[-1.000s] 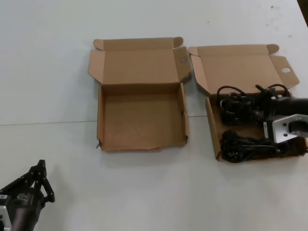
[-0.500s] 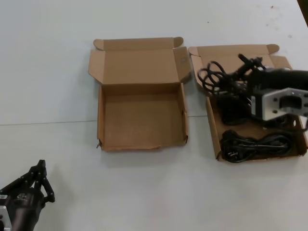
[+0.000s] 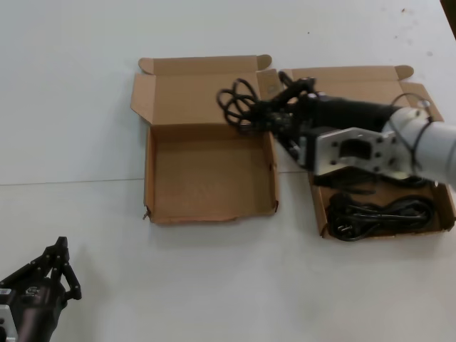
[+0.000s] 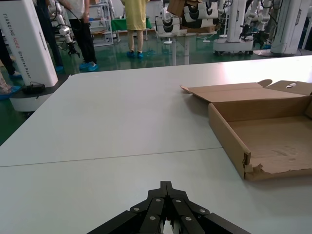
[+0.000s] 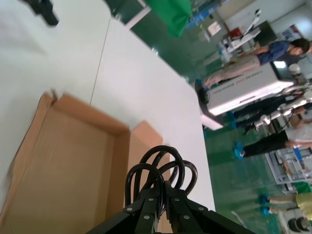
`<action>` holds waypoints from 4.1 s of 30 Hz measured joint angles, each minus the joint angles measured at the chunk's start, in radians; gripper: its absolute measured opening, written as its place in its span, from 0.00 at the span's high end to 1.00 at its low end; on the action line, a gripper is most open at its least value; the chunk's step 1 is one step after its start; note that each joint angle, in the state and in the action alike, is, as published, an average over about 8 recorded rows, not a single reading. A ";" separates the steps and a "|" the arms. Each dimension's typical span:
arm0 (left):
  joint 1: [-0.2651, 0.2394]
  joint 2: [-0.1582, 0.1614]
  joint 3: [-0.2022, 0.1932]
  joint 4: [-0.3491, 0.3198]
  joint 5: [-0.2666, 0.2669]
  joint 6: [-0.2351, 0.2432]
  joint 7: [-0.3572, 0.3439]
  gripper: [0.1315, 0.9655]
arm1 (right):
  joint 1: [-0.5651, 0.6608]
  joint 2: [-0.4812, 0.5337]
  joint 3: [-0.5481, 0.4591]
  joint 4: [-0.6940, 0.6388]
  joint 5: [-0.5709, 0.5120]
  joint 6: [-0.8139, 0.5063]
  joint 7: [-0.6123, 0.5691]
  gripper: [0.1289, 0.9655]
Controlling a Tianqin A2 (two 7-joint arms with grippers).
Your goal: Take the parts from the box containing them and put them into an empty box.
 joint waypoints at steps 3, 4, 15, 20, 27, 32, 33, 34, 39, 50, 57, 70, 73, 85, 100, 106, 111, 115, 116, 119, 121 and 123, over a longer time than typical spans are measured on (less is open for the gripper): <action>0.000 0.000 0.000 0.000 0.000 0.000 0.000 0.97 | -0.009 -0.025 -0.020 -0.016 0.011 0.033 0.000 0.96; 0.000 0.000 0.000 0.000 0.000 0.000 0.000 0.97 | -0.012 -0.031 -0.027 -0.022 0.016 0.044 0.000 0.96; 0.000 0.000 0.000 0.000 0.000 0.000 0.000 0.97 | -0.059 -0.062 -0.100 -0.119 0.093 0.184 0.000 0.96; 0.000 0.000 0.000 0.000 0.000 0.000 0.000 0.97 | -0.070 -0.060 -0.138 -0.178 0.143 0.253 0.000 0.96; 0.000 0.000 0.000 0.000 0.000 0.000 0.000 0.97 | -0.061 -0.042 -0.196 -0.265 0.213 0.346 0.000 0.96; 0.000 0.000 0.000 0.000 0.000 0.000 0.000 0.97 | -0.044 -0.025 -0.239 -0.306 0.258 0.399 0.000 0.96; 0.000 0.000 0.000 0.000 0.000 0.000 0.000 0.97 | -0.040 -0.022 -0.247 -0.313 0.266 0.408 0.000 0.96; 0.000 0.000 0.000 0.000 0.000 0.000 0.000 0.97 | -0.037 -0.019 -0.255 -0.319 0.275 0.417 0.000 0.96; 0.000 0.000 0.000 0.000 0.000 0.000 0.000 0.97 | -0.020 0.001 -0.302 -0.355 0.315 0.472 0.000 0.96; 0.000 0.000 0.000 0.000 0.000 0.000 0.000 0.97 | 0.009 0.052 -0.435 -0.408 0.423 0.594 0.000 0.95; 0.000 0.000 0.000 0.000 0.000 0.000 0.000 0.97 | 0.053 0.121 -0.589 -0.436 0.513 0.716 0.000 0.93; 0.000 0.000 0.000 0.000 0.000 0.000 0.000 0.97 | 0.066 0.196 -0.668 -0.391 0.600 0.821 0.000 0.79; 0.000 0.000 0.000 0.000 0.000 0.000 0.000 0.97 | 0.037 0.216 -0.629 -0.339 0.578 0.827 0.000 0.72; 0.000 0.000 0.000 0.000 0.000 0.000 0.000 0.97 | -0.150 0.232 -0.409 -0.130 0.608 0.893 0.000 0.40; 0.000 0.000 0.000 0.000 0.000 0.000 0.000 0.97 | -0.358 0.071 -0.162 -0.052 0.807 0.845 0.000 0.15; 0.000 0.000 0.000 0.000 0.000 0.000 0.000 0.96 | -0.363 0.064 -0.154 -0.050 0.807 0.841 0.000 0.06; 0.000 0.000 0.000 0.000 0.000 0.000 0.000 0.95 | -0.371 0.065 -0.152 -0.049 0.810 0.846 0.000 0.03; 0.000 0.000 0.000 0.000 0.000 0.000 0.000 0.90 | -0.387 0.067 -0.146 -0.047 0.816 0.856 0.000 0.01; 0.000 0.000 0.000 0.000 0.000 0.000 0.000 0.89 | -0.392 0.068 -0.144 -0.046 0.818 0.859 0.000 0.00; 0.000 0.000 0.000 0.000 0.000 0.000 0.000 0.85 | -0.407 0.070 -0.138 -0.044 0.824 0.868 0.000 0.00; 0.000 0.000 0.000 0.000 0.000 0.000 0.000 0.83 | -0.419 0.072 -0.134 -0.042 0.828 0.876 0.000 0.00; 0.000 0.000 0.000 0.000 0.000 0.000 0.000 0.79 | -0.431 0.074 -0.130 -0.041 0.832 0.883 0.000 0.00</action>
